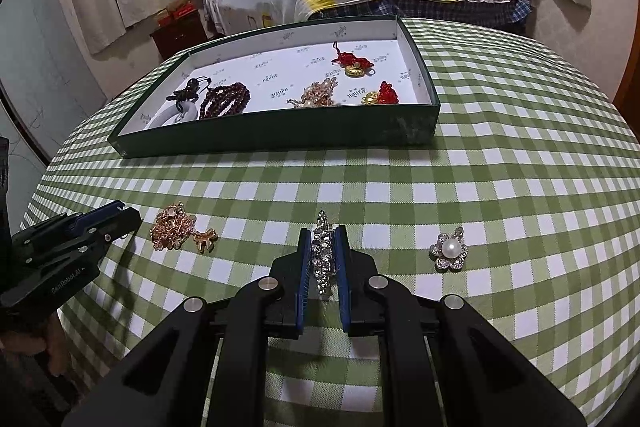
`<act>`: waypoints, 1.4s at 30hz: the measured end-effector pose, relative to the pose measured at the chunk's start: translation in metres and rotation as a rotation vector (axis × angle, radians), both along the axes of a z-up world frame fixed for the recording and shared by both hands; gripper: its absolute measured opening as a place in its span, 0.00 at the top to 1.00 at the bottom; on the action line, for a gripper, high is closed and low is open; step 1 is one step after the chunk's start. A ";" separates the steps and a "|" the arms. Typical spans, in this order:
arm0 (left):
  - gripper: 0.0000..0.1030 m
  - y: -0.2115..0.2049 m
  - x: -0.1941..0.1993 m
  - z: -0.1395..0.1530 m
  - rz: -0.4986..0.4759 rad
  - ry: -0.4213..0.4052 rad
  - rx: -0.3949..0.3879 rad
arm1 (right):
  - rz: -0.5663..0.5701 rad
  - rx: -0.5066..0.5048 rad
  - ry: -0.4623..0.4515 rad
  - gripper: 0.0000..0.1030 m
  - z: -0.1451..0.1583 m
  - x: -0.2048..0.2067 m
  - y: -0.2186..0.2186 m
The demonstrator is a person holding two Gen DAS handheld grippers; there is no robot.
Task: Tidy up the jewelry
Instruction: 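Grasp the silver ring with the left tool while the right tool grasps the rhinestone brooch, then carry the ring into the box with the left tool while the right tool carries the rhinestone brooch there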
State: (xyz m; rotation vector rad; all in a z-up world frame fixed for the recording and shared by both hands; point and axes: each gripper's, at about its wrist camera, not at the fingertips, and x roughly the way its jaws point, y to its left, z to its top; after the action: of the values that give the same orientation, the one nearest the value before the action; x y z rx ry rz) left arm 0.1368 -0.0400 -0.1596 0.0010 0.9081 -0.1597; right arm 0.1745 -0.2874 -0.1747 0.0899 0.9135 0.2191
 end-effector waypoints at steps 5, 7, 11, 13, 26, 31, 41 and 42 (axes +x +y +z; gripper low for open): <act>0.77 0.000 0.000 0.000 -0.001 0.000 -0.005 | 0.000 0.000 0.000 0.88 0.000 0.000 0.000; 0.77 0.000 -0.001 0.001 -0.003 -0.001 -0.006 | -0.001 0.000 0.000 0.88 0.000 0.000 0.000; 0.77 0.001 -0.001 0.002 0.000 -0.001 -0.014 | -0.001 0.000 0.000 0.88 0.000 0.000 0.000; 0.77 0.002 -0.001 0.002 0.006 -0.003 -0.022 | -0.001 0.000 0.000 0.88 0.000 0.000 0.000; 0.77 0.013 -0.002 0.006 0.025 -0.017 -0.029 | -0.001 0.001 0.000 0.88 0.000 0.000 0.000; 0.77 0.015 -0.003 0.011 0.027 -0.026 -0.030 | 0.002 0.002 -0.002 0.88 0.000 -0.001 0.002; 0.77 0.017 -0.001 0.030 0.026 -0.067 -0.045 | 0.002 0.015 -0.048 0.88 0.018 0.001 0.003; 0.77 0.016 0.000 0.033 0.024 -0.073 -0.046 | 0.002 0.017 -0.055 0.88 0.021 0.002 0.004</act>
State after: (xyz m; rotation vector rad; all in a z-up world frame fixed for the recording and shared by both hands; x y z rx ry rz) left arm 0.1373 -0.0241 -0.1271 -0.0462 0.8312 -0.1569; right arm 0.1769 -0.2839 -0.1542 0.0983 0.8572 0.2306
